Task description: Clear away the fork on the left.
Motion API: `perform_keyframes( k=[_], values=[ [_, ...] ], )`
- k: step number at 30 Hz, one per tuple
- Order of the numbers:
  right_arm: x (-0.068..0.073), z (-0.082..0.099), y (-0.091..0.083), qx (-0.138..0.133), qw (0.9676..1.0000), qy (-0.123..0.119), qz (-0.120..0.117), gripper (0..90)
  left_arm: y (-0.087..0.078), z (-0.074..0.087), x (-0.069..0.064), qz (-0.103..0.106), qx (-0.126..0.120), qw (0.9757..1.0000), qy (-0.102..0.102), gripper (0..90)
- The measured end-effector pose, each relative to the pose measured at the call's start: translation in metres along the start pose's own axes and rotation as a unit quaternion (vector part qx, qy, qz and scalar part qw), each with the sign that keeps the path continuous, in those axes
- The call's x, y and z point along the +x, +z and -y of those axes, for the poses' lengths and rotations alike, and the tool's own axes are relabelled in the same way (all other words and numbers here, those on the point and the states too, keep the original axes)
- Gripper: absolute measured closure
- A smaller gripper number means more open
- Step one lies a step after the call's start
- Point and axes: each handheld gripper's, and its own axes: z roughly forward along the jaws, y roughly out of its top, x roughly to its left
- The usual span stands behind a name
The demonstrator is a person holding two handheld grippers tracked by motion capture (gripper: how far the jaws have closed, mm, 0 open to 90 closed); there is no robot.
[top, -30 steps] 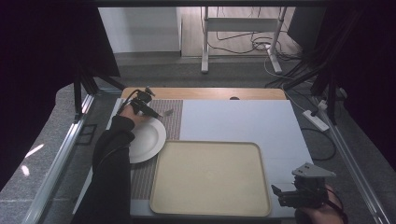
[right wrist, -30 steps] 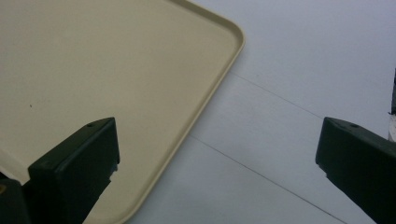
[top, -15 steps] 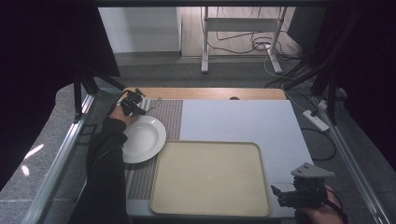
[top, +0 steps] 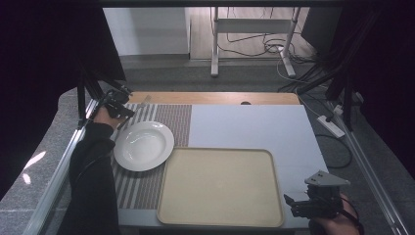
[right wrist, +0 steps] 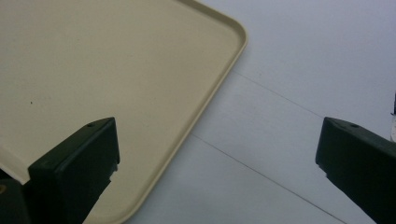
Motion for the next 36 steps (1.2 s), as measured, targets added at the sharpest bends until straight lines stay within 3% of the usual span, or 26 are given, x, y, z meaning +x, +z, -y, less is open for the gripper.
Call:
perform_keyframes(
  k=[7, 17, 24, 36],
  values=[
    [0.0, 0.0, 0.0, 0.001, 1.0, 0.0, 0.001, 0.3, -0.019, 0.014, -0.012, 0.04, -0.021, 0.999, -0.005, 83.8],
    [0.0, 0.0, 0.0, -0.001, 1.0, 0.001, 0.002, 0.3, -0.024, 0.035, -0.056, 0.078, -0.025, 0.9966, 0.009, 83.7],
    [0.001, 0.0, 0.0, -0.002, 1.0, 0.0, 0.003, 0.3, -0.024, 0.045, -0.076, 0.084, -0.011, 0.9961, 0.025, 83.7],
    [0.001, 0.0, -0.002, -0.005, 1.0, -0.004, 0.003, 0.3, -0.048, 0.078, -0.119, 0.103, -0.028, 0.9941, 0.023, 83.7]
  ],
)
